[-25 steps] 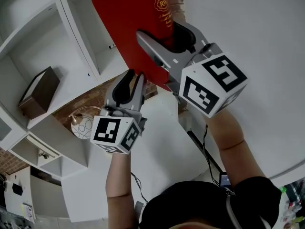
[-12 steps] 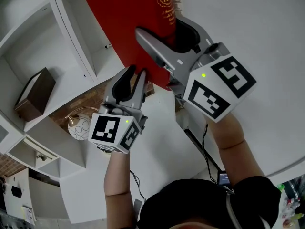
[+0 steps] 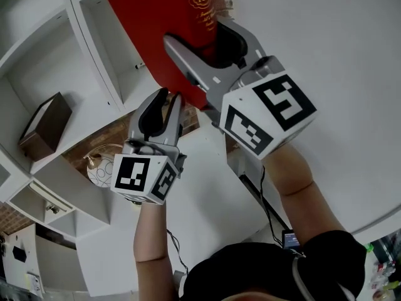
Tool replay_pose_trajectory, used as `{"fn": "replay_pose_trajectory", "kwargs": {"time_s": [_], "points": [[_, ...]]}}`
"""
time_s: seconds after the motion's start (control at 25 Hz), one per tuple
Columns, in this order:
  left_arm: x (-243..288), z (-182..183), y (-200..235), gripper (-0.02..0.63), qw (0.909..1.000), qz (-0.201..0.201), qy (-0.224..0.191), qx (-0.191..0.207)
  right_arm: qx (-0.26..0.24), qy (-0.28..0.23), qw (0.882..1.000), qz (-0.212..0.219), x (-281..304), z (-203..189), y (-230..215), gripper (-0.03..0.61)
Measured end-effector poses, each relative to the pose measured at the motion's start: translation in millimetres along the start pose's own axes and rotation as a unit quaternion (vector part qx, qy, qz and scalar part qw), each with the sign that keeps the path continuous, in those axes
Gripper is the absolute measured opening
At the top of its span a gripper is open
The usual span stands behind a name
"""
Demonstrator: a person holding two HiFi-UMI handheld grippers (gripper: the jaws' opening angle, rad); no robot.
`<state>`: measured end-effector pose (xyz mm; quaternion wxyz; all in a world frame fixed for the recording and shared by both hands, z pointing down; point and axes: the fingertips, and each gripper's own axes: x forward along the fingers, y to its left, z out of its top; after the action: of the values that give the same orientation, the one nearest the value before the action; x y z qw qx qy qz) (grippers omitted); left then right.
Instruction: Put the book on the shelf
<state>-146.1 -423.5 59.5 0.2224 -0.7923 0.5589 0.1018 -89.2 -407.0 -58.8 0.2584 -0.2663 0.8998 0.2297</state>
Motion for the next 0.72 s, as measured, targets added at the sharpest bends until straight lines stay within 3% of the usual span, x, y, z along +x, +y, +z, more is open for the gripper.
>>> {"fn": "replay_pose_trajectory", "kwargs": {"time_s": [0.36,0.72], "points": [[4.7,12.8,13.7,0.100,0.9987,0.041,-0.008,0.030,0.021,-0.009,1.000,-0.010,14.8,-20.0,-12.3,0.225],[9.5,52.9,46.3,0.100,0.9952,0.077,-0.032,0.052,0.038,-0.004,0.999,-0.009,41.5,-41.2,-14.7,0.225]]}}
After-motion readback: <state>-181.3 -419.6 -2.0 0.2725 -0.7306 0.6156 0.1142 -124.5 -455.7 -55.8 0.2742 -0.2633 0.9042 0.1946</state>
